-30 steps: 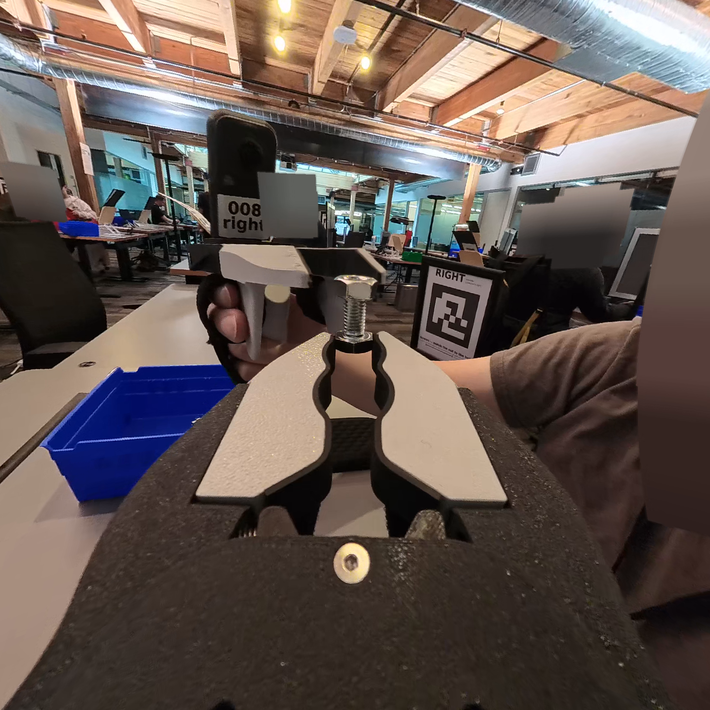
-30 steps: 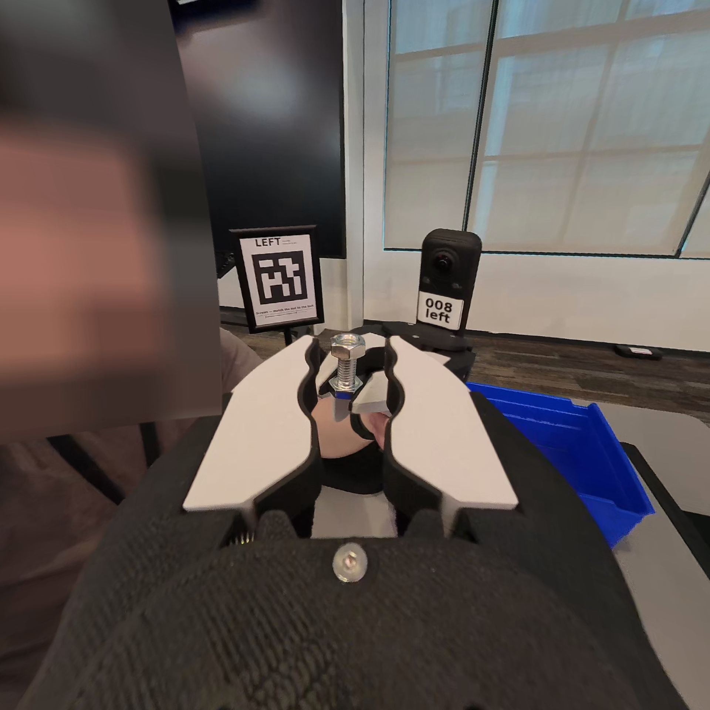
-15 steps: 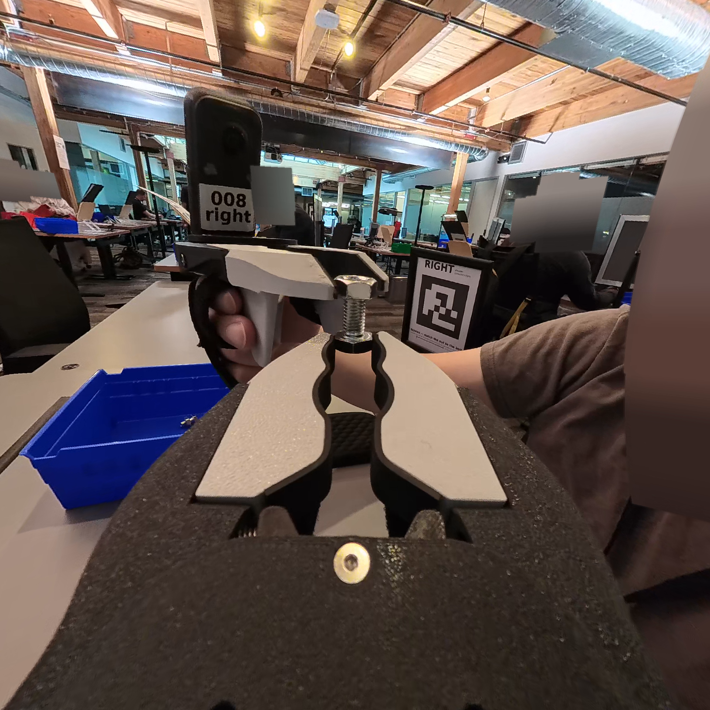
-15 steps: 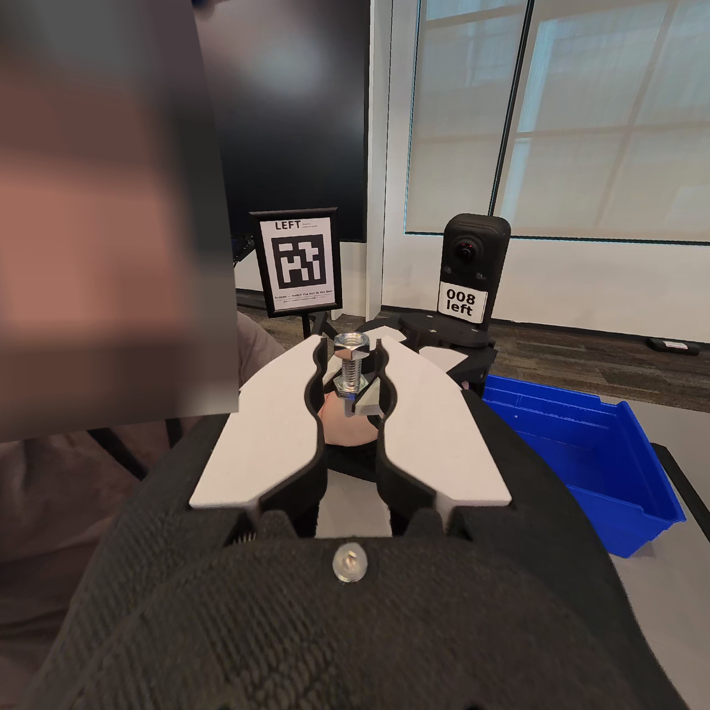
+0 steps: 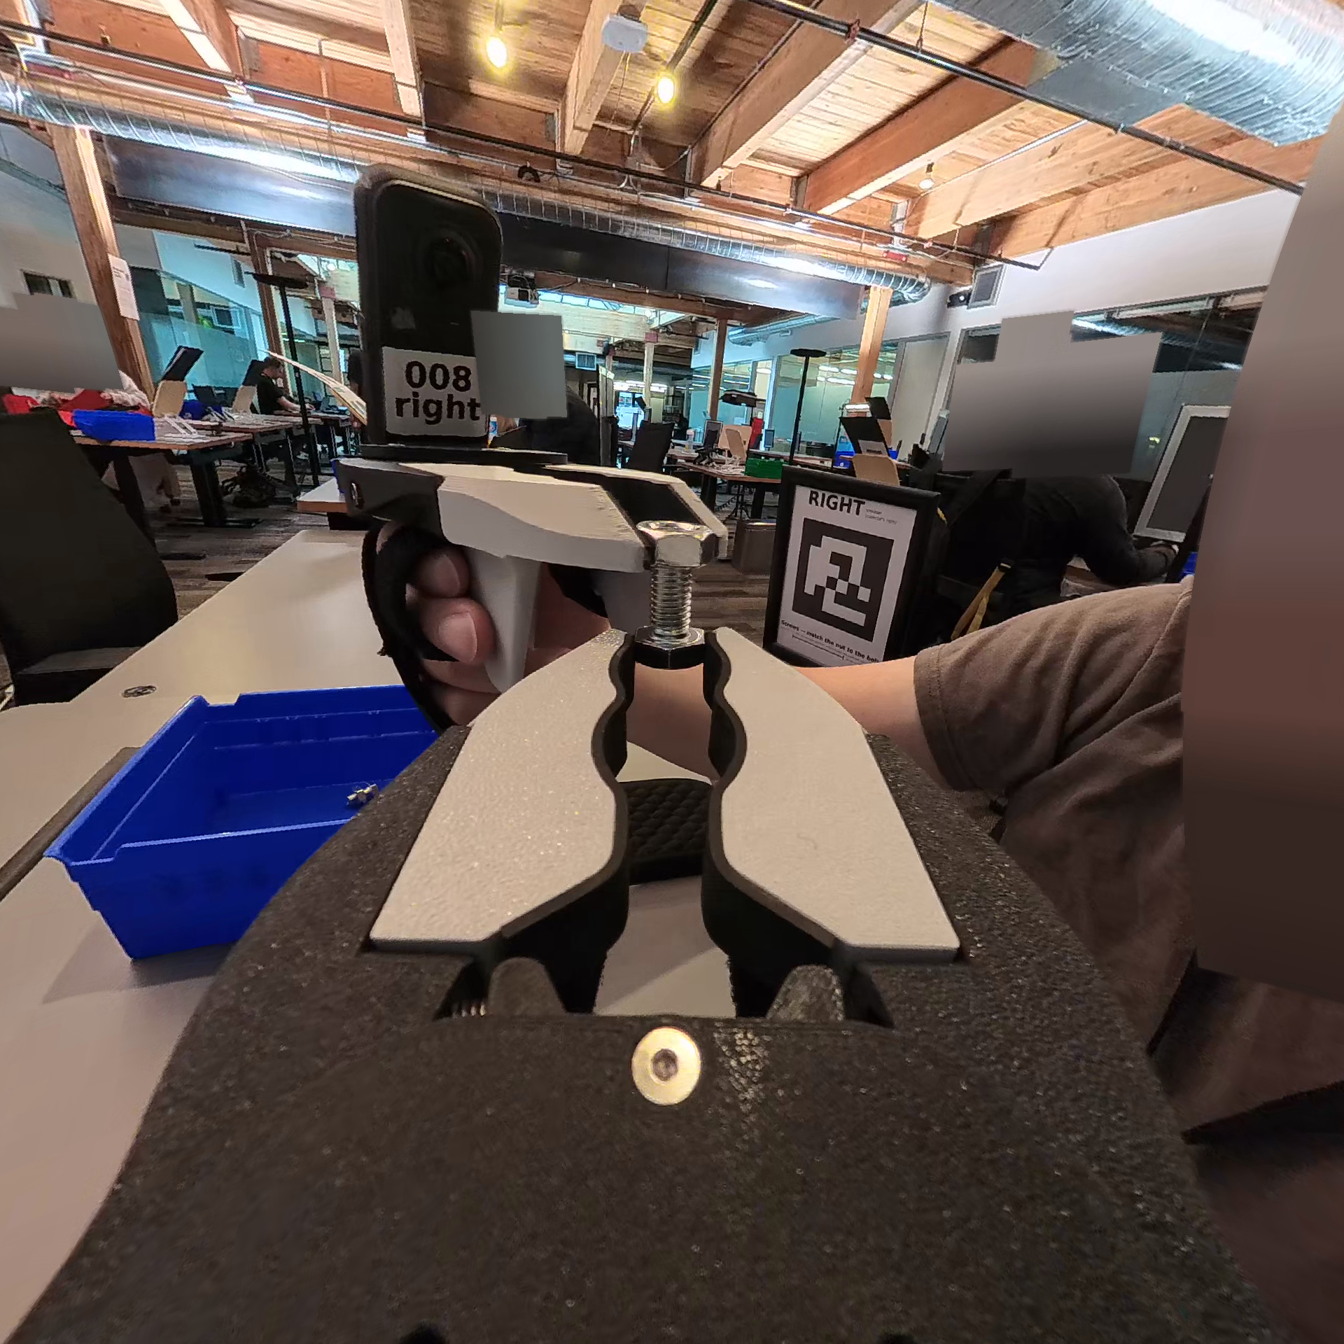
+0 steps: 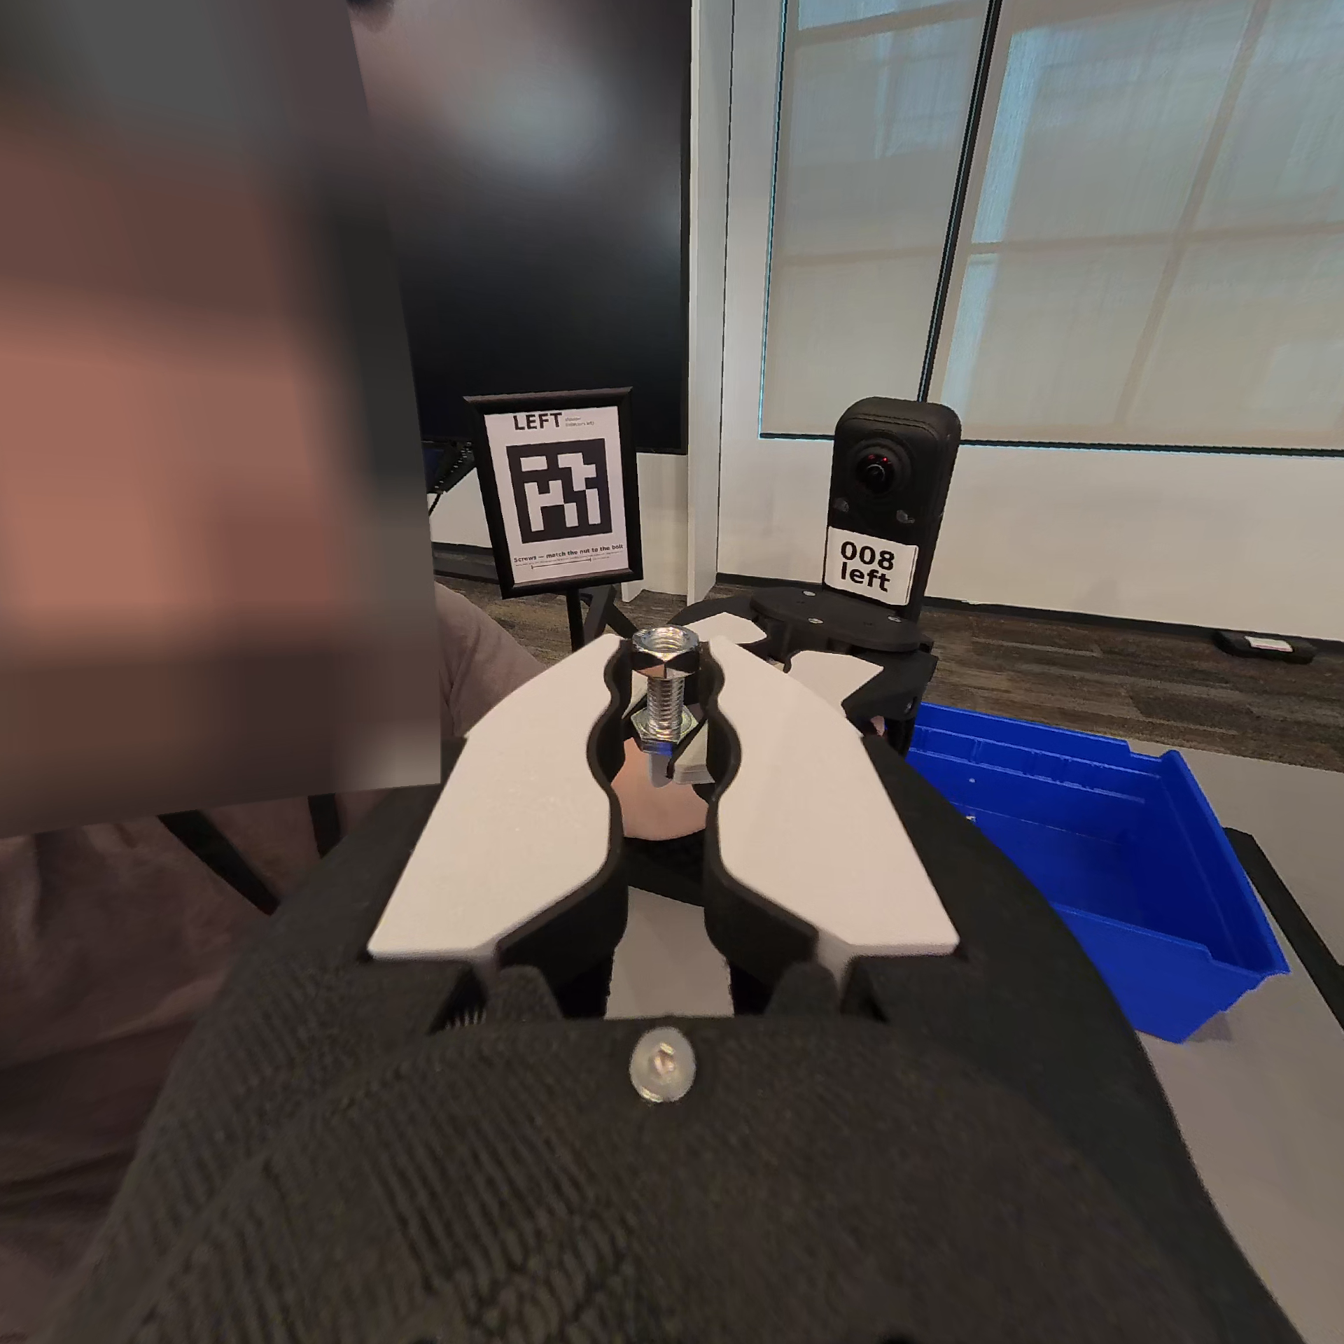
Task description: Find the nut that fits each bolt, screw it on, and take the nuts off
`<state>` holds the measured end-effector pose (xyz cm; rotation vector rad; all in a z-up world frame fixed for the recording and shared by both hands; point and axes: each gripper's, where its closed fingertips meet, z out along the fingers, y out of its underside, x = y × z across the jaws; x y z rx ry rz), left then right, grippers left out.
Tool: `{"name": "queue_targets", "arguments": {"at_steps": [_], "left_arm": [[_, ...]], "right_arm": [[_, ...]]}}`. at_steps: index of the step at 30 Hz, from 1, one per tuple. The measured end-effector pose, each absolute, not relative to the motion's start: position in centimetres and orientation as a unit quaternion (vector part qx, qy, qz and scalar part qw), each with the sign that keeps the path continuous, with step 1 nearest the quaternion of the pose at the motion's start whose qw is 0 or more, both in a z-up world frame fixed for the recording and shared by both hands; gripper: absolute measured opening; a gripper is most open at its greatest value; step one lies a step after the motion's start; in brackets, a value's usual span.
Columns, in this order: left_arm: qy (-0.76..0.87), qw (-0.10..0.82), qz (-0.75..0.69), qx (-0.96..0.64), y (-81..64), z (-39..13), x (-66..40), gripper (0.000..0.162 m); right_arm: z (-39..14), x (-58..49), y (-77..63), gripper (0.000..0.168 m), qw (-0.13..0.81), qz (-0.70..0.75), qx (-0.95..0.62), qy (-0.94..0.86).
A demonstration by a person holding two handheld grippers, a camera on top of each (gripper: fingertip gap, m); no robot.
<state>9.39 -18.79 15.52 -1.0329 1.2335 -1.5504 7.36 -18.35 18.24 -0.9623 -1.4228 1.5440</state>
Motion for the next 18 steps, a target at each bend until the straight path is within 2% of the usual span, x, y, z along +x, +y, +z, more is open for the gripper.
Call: {"name": "queue_targets", "arguments": {"at_steps": [18], "left_arm": [[0.455, 0.494, -0.575, -0.468, -15.6, 15.2, 9.3, 0.018]], "right_arm": [[17.8, 7.1, -15.2, 0.018, 0.484, 0.528, -0.477, -0.510]]}}
